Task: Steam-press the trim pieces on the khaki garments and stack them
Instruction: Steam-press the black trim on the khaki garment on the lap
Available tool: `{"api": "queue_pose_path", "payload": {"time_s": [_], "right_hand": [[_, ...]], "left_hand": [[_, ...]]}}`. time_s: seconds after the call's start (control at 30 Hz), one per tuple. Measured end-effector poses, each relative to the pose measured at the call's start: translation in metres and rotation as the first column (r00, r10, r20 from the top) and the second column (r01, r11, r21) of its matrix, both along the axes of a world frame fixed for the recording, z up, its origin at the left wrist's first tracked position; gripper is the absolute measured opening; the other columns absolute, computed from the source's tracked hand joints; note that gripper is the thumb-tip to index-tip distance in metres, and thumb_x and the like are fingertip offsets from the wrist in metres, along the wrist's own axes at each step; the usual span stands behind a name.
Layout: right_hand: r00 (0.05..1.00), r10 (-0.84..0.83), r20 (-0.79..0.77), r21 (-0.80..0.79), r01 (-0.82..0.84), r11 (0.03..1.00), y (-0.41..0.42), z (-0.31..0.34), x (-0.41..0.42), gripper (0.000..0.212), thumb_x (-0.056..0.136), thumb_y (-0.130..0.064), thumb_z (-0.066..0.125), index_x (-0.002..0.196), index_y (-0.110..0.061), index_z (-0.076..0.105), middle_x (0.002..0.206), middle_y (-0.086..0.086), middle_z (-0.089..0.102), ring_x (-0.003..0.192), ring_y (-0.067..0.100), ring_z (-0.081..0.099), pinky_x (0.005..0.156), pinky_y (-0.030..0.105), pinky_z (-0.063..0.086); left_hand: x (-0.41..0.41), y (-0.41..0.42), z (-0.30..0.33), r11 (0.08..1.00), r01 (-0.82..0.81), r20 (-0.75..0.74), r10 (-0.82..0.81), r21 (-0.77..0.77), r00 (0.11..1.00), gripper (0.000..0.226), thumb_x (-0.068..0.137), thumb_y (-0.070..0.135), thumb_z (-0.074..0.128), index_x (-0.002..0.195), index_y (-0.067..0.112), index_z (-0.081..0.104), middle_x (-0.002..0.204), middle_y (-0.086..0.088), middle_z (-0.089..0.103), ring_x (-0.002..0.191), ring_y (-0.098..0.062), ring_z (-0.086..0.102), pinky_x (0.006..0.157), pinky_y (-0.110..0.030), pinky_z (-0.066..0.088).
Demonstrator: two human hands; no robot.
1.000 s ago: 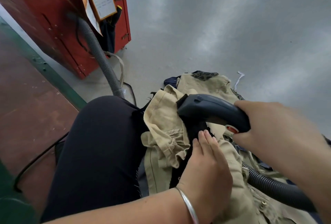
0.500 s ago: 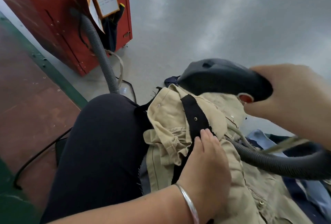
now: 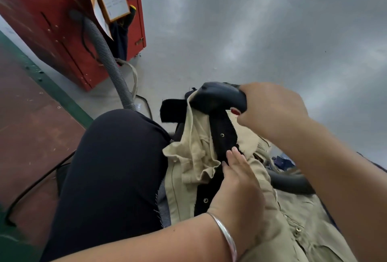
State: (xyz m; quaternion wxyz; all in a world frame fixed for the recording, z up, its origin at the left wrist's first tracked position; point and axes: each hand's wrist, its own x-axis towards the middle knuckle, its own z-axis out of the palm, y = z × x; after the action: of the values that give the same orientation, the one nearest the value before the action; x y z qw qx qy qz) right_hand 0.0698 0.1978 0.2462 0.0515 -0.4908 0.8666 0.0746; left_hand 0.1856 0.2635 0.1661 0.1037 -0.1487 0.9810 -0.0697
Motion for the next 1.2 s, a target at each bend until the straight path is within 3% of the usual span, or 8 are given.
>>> {"api": "queue_pose_path", "payload": {"time_s": [0.1,0.27,0.43,0.57,0.67,0.83,1.1,1.2], "right_hand": [[0.998,-0.048,0.039,-0.081,0.051,0.995,-0.002,-0.004,-0.019,0.013,0.084,-0.03,0.067,0.091,-0.026,0.057,0.07,-0.005,0.051,0.07,0.025,0.051,0.051,0.025,0.024],[0.98,-0.174,0.1,-0.28,0.195,0.94,0.013,0.022,-0.052,0.019,0.083,-0.032,0.069,0.096,-0.024,0.059,0.067,-0.002,0.058,0.067,0.029,0.062,0.062,0.037,0.051],[0.959,-0.155,0.237,-0.236,0.212,0.948,0.035,0.057,-0.055,0.016,0.072,-0.028,0.069,0.083,-0.027,0.058,0.052,0.002,0.065,0.043,0.02,0.065,0.042,0.043,0.057],[0.995,-0.01,0.1,-0.097,0.02,0.995,0.074,0.048,-0.024,0.029,0.051,-0.053,0.053,0.08,-0.05,0.053,0.049,-0.005,0.057,0.045,0.016,0.056,0.051,0.041,0.054],[0.997,0.021,0.073,0.058,-0.025,0.998,0.088,0.032,-0.005,0.03,0.053,-0.047,0.057,0.081,-0.046,0.046,0.047,-0.007,0.047,0.048,0.019,0.051,0.049,0.033,0.044],[0.998,0.029,-0.051,0.064,-0.025,0.998,0.066,0.008,0.008,0.022,0.077,-0.037,0.065,0.084,-0.034,0.044,0.061,-0.011,0.04,0.05,0.008,0.035,0.045,0.024,0.022],[0.976,-0.146,0.161,-0.161,0.172,0.972,0.026,-0.012,-0.038,0.013,0.083,-0.033,0.067,0.089,-0.03,0.055,0.07,-0.008,0.053,0.062,0.017,0.05,0.051,0.024,0.027],[0.947,-0.22,0.235,-0.232,0.274,0.933,0.052,-0.002,-0.057,0.019,0.075,-0.036,0.07,0.088,-0.028,0.059,0.063,-0.006,0.061,0.059,0.021,0.063,0.057,0.03,0.048]], "left_hand": [[0.002,0.0,0.002,0.998,-0.057,-0.004,0.057,0.0,0.998,0.061,0.079,0.003,-0.008,0.128,-0.033,0.003,0.137,-0.052,0.013,0.129,-0.059,0.024,0.104,-0.052,0.034],[0.012,0.008,-0.009,0.976,-0.215,-0.065,0.214,-0.019,0.975,0.07,0.085,-0.004,0.005,0.123,0.013,0.061,0.12,-0.014,0.064,0.108,-0.027,0.064,0.083,-0.03,0.056],[0.007,0.0,0.004,0.976,-0.215,-0.041,0.215,0.02,0.976,0.061,0.082,0.014,0.017,0.127,0.004,0.057,0.125,-0.02,0.059,0.111,-0.032,0.061,0.085,-0.032,0.054],[0.006,0.0,0.004,0.994,-0.091,-0.01,0.092,0.054,0.996,0.056,0.079,0.002,-0.004,0.123,-0.032,0.003,0.136,-0.05,0.019,0.129,-0.056,0.029,0.103,-0.049,0.038],[0.009,0.008,-0.005,0.978,-0.199,0.039,0.197,0.059,0.98,0.056,0.085,-0.003,0.008,0.128,-0.005,0.043,0.126,-0.028,0.056,0.113,-0.038,0.058,0.086,-0.036,0.054],[0.009,0.012,-0.009,0.97,-0.242,-0.09,0.244,0.024,0.966,0.07,0.082,-0.012,-0.015,0.124,0.0,0.04,0.117,-0.022,0.064,0.103,-0.035,0.065,0.078,-0.034,0.057],[0.014,0.001,-0.001,0.963,-0.263,-0.076,0.266,0.052,0.961,0.084,0.086,-0.004,-0.009,0.113,0.01,0.069,0.109,-0.014,0.07,0.097,-0.026,0.069,0.075,-0.028,0.057],[0.017,-0.006,0.006,0.973,-0.203,-0.039,0.209,0.109,0.977,0.061,0.084,0.005,0.016,0.109,0.008,0.071,0.108,-0.016,0.07,0.095,-0.027,0.069,0.071,-0.027,0.057]]}}
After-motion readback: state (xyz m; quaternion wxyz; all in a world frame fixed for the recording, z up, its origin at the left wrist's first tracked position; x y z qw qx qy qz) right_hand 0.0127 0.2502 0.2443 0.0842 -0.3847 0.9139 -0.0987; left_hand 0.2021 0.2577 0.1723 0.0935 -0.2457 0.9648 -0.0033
